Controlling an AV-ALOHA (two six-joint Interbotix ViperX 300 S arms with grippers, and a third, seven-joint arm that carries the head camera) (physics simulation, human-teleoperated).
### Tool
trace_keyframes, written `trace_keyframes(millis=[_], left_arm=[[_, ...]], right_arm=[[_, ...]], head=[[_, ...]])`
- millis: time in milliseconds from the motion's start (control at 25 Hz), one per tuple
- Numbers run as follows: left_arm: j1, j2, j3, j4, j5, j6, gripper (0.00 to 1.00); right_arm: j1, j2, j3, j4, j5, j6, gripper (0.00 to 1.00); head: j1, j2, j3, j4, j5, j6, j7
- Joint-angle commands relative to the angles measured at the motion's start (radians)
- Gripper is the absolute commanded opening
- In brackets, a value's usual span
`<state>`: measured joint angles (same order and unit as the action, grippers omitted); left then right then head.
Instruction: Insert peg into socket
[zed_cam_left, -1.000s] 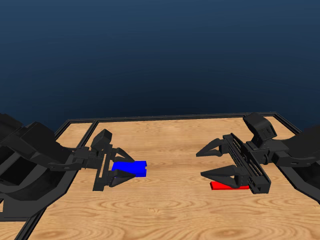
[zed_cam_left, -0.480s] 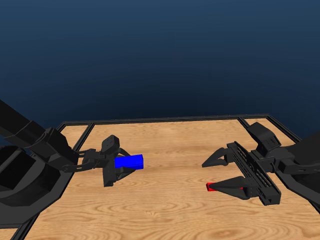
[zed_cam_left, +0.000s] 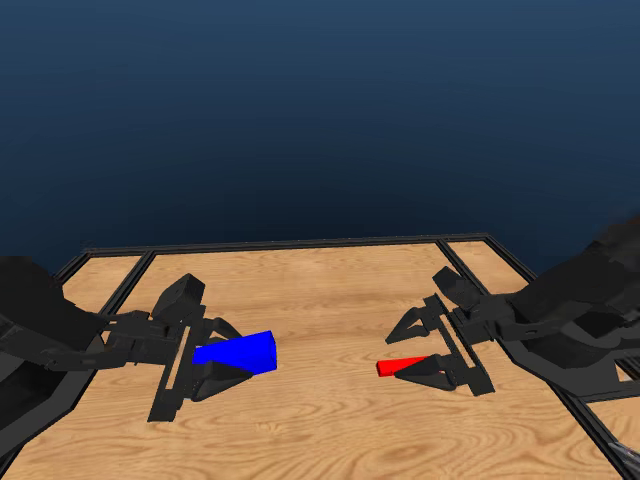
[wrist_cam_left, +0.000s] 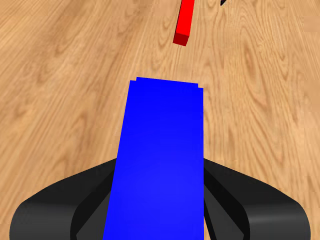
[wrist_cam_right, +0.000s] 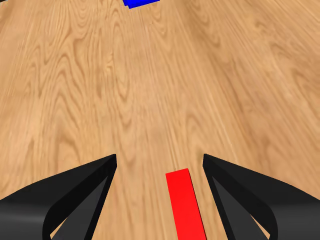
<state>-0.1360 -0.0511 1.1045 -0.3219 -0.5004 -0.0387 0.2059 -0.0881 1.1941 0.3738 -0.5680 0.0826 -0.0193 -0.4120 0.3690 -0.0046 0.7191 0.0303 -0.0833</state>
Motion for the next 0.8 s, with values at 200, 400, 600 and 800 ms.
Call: trace_keyframes(millis=[200,400,600,800], left_arm=[[-0.099,-0.087,-0.132,-0.004,0.048,0.037,0.00],[-0.104,-0.105,-0.136,-0.014,0.044,0.048,0.00],[-0.113,-0.102,-0.142,-0.058,0.013,0.079,0.00],[-0.136,-0.102,-0.181,-0.070,0.045,0.094,0.00]], right_arm=[[0.091,0.111,0.079,0.087,-0.024,0.089,1.00],[0.140,0.190,0.085,0.140,-0.109,0.127,0.00],[0.133,0.128,0.037,0.202,-0.135,-0.014,0.00],[0.097,0.027,-0.051,0.227,-0.038,-0.183,0.00]], head=[[-0.081,-0.039,0.010,-0.026,0.003,-0.032,-0.041],[-0.107,-0.041,0.010,-0.034,0.009,-0.044,-0.031],[-0.107,-0.050,0.015,-0.032,0.019,-0.039,0.000],[-0.085,-0.069,0.028,-0.023,0.031,-0.026,0.032]])
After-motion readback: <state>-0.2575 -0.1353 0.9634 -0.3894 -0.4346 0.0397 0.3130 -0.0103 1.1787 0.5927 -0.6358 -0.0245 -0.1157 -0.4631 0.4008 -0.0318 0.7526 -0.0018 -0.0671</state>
